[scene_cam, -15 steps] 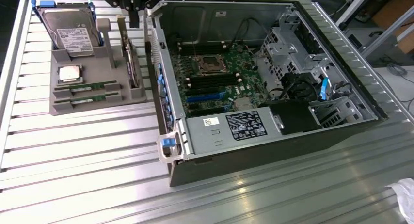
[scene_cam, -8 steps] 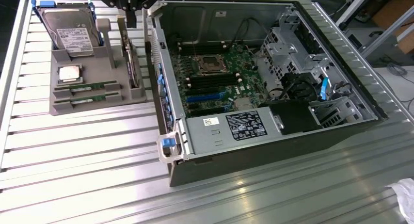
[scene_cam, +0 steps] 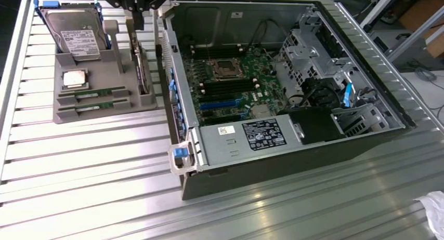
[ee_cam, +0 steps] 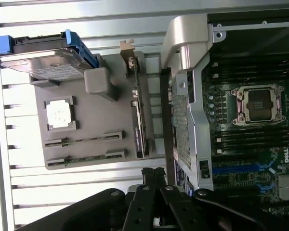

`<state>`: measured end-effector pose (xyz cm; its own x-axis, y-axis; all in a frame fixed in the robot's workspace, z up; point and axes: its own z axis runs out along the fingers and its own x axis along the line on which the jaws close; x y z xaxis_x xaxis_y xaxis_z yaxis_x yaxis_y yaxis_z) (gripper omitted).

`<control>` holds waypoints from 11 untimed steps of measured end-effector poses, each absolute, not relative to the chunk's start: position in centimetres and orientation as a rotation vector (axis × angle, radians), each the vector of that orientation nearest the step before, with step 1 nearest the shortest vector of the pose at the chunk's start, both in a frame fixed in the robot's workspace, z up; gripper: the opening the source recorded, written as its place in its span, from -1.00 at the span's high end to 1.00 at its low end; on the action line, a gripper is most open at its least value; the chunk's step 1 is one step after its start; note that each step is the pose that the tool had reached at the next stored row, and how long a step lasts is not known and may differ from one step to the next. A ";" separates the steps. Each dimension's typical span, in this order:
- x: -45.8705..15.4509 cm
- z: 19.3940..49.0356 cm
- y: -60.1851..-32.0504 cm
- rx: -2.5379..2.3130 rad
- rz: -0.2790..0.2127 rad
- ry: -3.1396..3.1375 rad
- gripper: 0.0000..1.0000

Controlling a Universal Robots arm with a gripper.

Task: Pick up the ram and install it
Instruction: 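Reach for the ram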

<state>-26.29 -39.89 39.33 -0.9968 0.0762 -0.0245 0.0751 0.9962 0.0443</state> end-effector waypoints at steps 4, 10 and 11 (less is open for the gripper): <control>-26.5 39.3 -39.9 0.118 0.068 3.112 0.79; -26.7 39.3 -39.9 0.118 0.068 3.112 0.79; -26.8 39.3 -39.9 0.118 0.068 3.112 0.79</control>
<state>-26.75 -39.89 39.33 -0.9968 0.0763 -0.0245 0.0751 0.9962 0.0443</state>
